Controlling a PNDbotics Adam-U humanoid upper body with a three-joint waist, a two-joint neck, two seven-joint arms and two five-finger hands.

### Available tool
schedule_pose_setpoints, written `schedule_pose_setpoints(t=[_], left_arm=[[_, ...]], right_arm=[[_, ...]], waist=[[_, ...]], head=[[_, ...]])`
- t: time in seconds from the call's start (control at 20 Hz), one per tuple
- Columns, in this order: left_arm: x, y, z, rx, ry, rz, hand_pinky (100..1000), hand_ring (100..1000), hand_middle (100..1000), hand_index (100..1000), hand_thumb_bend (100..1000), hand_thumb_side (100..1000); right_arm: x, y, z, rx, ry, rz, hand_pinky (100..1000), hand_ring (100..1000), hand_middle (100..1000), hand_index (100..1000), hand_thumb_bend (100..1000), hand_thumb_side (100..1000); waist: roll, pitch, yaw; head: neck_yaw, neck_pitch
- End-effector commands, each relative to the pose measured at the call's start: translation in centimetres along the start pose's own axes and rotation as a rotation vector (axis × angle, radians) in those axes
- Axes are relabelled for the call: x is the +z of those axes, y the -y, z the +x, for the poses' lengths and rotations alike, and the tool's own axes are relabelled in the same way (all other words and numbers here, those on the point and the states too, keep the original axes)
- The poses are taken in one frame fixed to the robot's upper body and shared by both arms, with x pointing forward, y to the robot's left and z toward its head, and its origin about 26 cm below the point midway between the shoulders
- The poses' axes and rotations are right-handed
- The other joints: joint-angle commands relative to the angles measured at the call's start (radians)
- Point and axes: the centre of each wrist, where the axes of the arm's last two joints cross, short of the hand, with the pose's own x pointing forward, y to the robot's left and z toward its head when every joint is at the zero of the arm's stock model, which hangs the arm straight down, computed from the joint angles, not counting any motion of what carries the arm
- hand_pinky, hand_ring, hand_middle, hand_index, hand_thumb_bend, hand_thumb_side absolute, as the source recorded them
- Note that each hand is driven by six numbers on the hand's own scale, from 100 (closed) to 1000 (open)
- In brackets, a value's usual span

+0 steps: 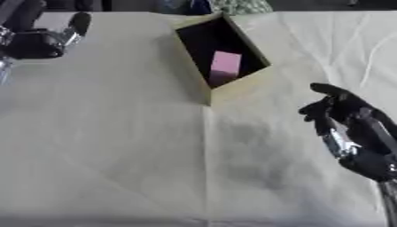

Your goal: Pick up objects on the table and place them in the box.

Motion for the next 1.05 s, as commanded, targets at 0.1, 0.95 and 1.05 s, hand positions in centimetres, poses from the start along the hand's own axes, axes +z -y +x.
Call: schedule_pose_setpoints(t=[0.1, 0.95, 1.05], left_arm=[[1.3, 0.1, 0.7, 0.049, -0.001, 0.046, 817, 627, 586, 765, 185, 415], [4.8, 3.3, -1.0, 0.177, -0.126, 0.037, 818, 624, 587, 764, 151, 501], [4.9, 3.4, -1.0, 0.177, -0.132, 0.031, 818, 623, 586, 764, 151, 501]], right_arm=[[-0.1, 0.6, 0.6, 0.026, 0.018, -0.03, 765, 701, 520, 918, 100, 555], [-0.1, 0.8, 0.7, 0.026, 0.017, -0.064, 761, 695, 516, 916, 100, 555], [-0.1, 0.7, 0.6, 0.025, 0.016, -0.066, 762, 695, 516, 916, 100, 555]], waist=[[-0.003, -0.009, 0.003], [-0.004, -0.008, -0.001], [-0.004, -0.008, 0.0]], head=[[-0.003, 0.0], [-0.007, -0.009], [-0.007, -0.007]])
